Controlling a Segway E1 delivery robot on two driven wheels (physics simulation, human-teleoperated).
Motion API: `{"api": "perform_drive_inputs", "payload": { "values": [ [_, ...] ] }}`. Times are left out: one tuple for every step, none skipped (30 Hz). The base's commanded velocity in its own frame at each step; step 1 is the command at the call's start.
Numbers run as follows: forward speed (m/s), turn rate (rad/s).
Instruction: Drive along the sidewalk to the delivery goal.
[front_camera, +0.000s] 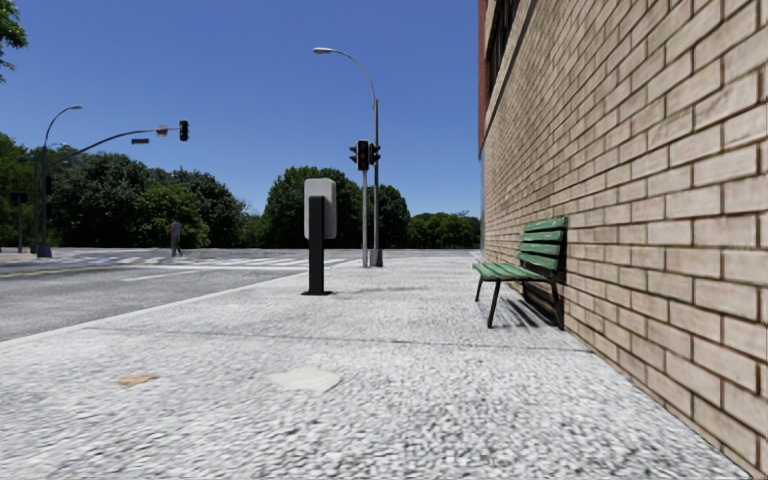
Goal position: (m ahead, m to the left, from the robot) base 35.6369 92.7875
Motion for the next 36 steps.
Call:
{"api": "perform_drive_inputs", "payload": {
  "values": [
    [2.00, 0.00],
    [2.00, 0.00],
    [2.00, 0.00],
    [2.00, 0.00],
    [2.00, 0.00],
    [2.00, 0.00],
    [2.00, 0.00],
    [2.00, 0.00],
    [2.00, 0.00],
    [2.00, 0.00],
    [2.00, 0.00],
    [2.00, 0.00],
    [2.00, 0.00],
    [2.00, 0.00],
    [2.00, 0.00],
    [2.00, 0.00],
    [2.00, 0.00],
    [2.00, 0.00],
    [2.00, 0.00],
    [2.00, 0.00],
    [2.00, 0.00],
    [2.00, 0.00],
    [2.00, 0.00],
    [2.00, 0.00],
    [2.00, 0.00],
    [2.00, -0.08],
    [2.00, -0.14],
    [2.00, -0.14],
    [2.00, -0.16],
    [2.00, -0.16],
    [2.00, -0.17],
    [2.00, -0.17],
    [2.00, -0.20],
    [2.00, -0.22],
    [2.00, -0.22],
    [2.00, -0.23]
  ]
}}
